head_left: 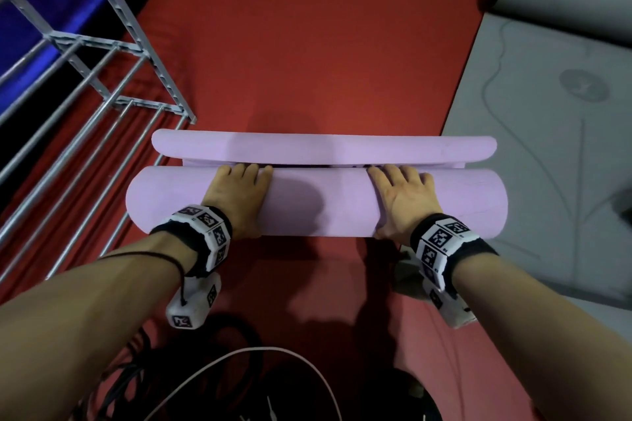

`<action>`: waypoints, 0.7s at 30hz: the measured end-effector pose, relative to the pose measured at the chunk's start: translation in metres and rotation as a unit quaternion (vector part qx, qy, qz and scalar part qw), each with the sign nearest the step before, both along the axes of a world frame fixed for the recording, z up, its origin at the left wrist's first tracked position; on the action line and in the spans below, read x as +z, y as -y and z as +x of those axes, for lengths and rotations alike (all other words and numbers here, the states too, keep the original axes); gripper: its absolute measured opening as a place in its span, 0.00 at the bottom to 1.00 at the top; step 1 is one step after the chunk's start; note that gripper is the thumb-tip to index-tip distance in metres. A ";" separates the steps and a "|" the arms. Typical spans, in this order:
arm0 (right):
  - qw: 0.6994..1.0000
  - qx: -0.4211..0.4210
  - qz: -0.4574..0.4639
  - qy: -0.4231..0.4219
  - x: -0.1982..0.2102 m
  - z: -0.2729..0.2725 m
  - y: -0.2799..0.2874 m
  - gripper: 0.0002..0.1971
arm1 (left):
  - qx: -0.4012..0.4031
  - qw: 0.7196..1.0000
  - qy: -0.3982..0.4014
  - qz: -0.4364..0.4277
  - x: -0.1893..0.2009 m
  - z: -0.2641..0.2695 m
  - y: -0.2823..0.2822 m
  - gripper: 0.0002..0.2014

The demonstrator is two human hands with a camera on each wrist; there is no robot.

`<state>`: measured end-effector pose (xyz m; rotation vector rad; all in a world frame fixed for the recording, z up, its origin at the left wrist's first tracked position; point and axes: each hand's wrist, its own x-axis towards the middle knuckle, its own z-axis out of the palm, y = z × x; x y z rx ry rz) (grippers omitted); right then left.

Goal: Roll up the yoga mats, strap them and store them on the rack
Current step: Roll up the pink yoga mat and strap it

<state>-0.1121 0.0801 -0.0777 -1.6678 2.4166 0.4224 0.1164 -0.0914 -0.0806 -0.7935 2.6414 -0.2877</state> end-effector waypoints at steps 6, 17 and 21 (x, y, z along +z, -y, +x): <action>0.999 0.027 0.019 0.002 0.008 0.011 -0.030 0.60 | -0.051 0.997 -0.057 0.013 -0.006 0.031 -0.025 0.57; 0.988 -0.005 0.039 0.149 0.025 0.009 -0.044 0.54 | -0.045 0.983 0.066 0.168 0.022 0.014 -0.009 0.60; 0.990 -0.002 0.078 0.118 0.028 0.000 -0.037 0.55 | -0.013 0.968 0.034 0.249 0.022 0.005 0.003 0.61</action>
